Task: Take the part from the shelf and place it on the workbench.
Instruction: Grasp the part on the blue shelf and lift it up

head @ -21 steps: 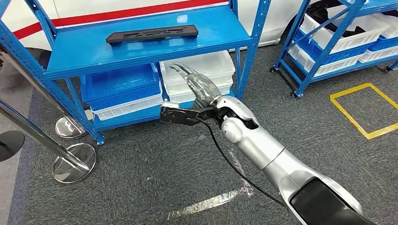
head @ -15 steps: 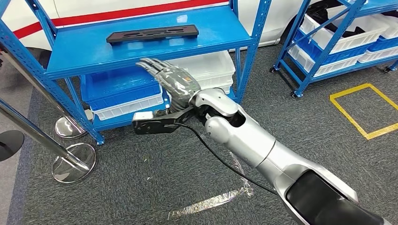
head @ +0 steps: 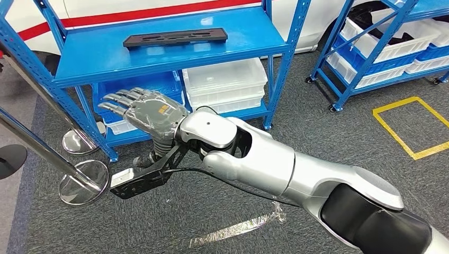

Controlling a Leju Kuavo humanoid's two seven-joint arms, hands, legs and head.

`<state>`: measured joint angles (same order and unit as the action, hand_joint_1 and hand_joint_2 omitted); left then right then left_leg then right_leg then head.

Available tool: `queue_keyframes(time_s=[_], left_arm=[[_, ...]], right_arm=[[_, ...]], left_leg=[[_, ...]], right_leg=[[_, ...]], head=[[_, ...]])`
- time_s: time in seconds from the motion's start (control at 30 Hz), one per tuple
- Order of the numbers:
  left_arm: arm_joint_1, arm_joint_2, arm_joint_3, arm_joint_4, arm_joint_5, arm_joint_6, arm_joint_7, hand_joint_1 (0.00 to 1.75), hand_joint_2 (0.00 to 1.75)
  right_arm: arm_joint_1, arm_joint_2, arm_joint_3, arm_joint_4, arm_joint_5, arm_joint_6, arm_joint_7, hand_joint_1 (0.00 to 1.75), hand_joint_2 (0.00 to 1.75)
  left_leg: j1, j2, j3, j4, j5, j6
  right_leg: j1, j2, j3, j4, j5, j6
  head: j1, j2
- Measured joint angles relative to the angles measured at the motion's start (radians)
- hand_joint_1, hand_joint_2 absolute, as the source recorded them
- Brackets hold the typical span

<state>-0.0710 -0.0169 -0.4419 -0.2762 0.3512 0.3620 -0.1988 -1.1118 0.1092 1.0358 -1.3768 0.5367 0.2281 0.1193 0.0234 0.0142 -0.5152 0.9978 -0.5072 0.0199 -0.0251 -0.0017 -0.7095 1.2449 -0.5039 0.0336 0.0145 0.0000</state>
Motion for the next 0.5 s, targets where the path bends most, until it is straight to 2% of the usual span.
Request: queue_keyframes(time_s=[0.07, 0.1, 0.17, 0.27, 0.33, 0.4, 0.43, 0.47, 0.5], left_arm=[[-0.001, 0.0, -0.006, 0.001, 0.004, -0.005, -0.004, 0.0, 0.0], [-0.003, 0.001, -0.012, 0.002, 0.008, -0.008, -0.007, 0.0, 0.0], [-0.008, 0.001, -0.022, 0.005, 0.013, -0.012, -0.01, 0.0, 0.0], [-0.009, 0.001, -0.032, 0.006, 0.015, -0.016, -0.011, 0.0, 0.0], [-0.01, 0.002, -0.04, 0.006, 0.017, -0.02, -0.011, 0.0, 0.0], [-0.01, 0.004, -0.047, 0.008, 0.024, -0.034, -0.011, 0.0, 0.0], [-0.009, 0.006, -0.049, 0.009, 0.029, -0.042, -0.011, 0.0, 0.0], [-0.007, 0.007, -0.05, 0.01, 0.032, -0.049, -0.012, 0.0, 0.0], [-0.006, 0.009, -0.051, 0.01, 0.032, -0.053, -0.013, 0.0, 0.0]], right_arm=[[-0.013, -0.001, 0.022, 0.001, -0.018, 0.001, 0.01, 0.0, 0.0], [-0.021, -0.002, 0.039, 0.001, -0.03, 0.001, 0.017, 0.0, 0.0], [-0.031, -0.004, 0.07, 0.002, -0.048, 0.002, 0.028, 0.0, 0.0], [-0.04, -0.006, 0.098, 0.004, -0.055, 0.002, 0.034, 0.0, 0.0], [-0.048, -0.006, 0.115, 0.004, -0.057, 0.002, 0.038, 0.0, 0.0], [-0.051, -0.007, 0.131, 0.006, -0.059, -0.001, 0.045, 0.0, 0.0], [-0.05, -0.009, 0.137, 0.006, -0.059, -0.003, 0.048, 0.0, 0.0], [-0.05, -0.011, 0.142, 0.007, -0.057, -0.006, 0.049, 0.0, 0.0], [-0.05, -0.012, 0.146, 0.007, -0.055, -0.008, 0.049, 0.0, 0.0]], left_leg=[[0.001, -0.001, 0.005, 0.008, -0.015, -0.014], [0.001, -0.001, 0.003, 0.012, -0.019, -0.022], [-0.001, 0.001, -0.002, 0.015, -0.021, -0.033], [0.003, 0.002, -0.012, 0.032, -0.037, -0.042], [0.004, -0.003, -0.06, 0.123, -0.079, -0.046], [0.003, -0.004, -0.139, 0.255, -0.116, -0.046], [0.002, -0.004, -0.169, 0.293, -0.114, -0.045], [0.001, -0.005, -0.182, 0.293, -0.092, -0.042], [0.0, -0.005, -0.176, 0.255, -0.053, -0.038]], right_leg=[[0.001, -0.002, 0.044, -0.117, 0.065, -0.003], [0.004, -0.002, 0.06, -0.158, 0.075, -0.008], [0.011, 0.001, 0.067, -0.18, 0.067, -0.022], [0.01, 0.006, 0.07, -0.189, 0.062, -0.043], [0.01, 0.007, 0.078, -0.194, 0.06, -0.054], [0.016, 0.008, 0.083, -0.194, 0.056, -0.062], [0.019, 0.01, 0.085, -0.194, 0.053, -0.065], [0.021, 0.013, 0.088, -0.193, 0.051, -0.067], [0.024, 0.017, 0.092, -0.192, 0.048, -0.068]], head=[[0.0, 0.0], [0.001, 0.0], [0.0, 0.0], [-0.002, 0.0], [-0.003, 0.0], [-0.003, 0.0], [-0.003, 0.0], [-0.003, 0.0], [-0.003, 0.0]])
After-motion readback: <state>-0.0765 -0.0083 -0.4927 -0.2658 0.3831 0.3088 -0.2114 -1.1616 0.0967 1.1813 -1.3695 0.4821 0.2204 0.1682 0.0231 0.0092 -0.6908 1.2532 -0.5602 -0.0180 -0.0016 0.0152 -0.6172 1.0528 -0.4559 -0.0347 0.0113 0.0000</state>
